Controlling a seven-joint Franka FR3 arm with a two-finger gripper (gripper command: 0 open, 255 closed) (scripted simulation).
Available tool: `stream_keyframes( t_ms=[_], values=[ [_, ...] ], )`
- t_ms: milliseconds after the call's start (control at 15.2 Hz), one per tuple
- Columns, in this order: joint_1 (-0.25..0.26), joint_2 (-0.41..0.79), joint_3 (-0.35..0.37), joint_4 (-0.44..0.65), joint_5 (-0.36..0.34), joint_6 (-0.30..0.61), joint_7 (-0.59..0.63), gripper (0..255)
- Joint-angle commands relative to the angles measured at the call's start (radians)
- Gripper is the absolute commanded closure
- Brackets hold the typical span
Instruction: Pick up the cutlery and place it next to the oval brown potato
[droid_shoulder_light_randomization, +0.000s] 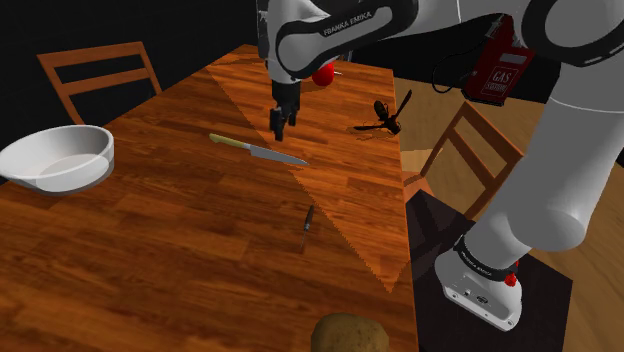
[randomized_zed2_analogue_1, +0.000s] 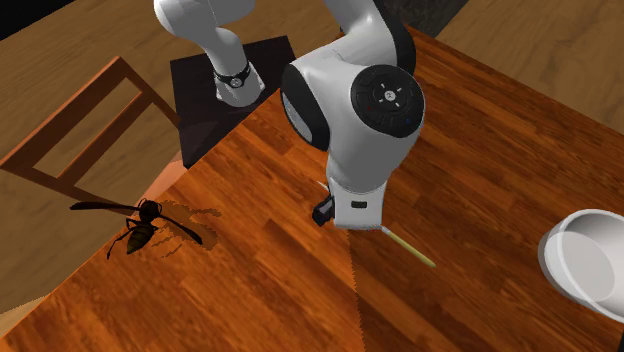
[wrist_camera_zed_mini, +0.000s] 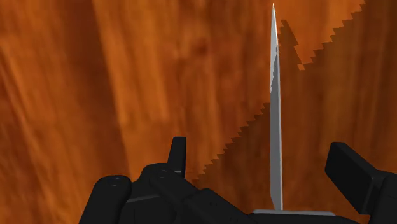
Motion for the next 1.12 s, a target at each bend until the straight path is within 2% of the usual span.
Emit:
stream_keyframes(
  t_ms=[0,330,792,1056],
  values=[
    [0.014,0.066,0.012,0.064,-0.007,0.011,-0.012,0],
    [0.052,0.229,0.037,0.244,-0.029,0.015,-0.045,0],
    [0.054,0.270,0.033,0.210,-0.036,0.090,-0.041,0],
    [0.055,0.274,0.032,0.208,-0.037,0.095,-0.040,0]
  ],
)
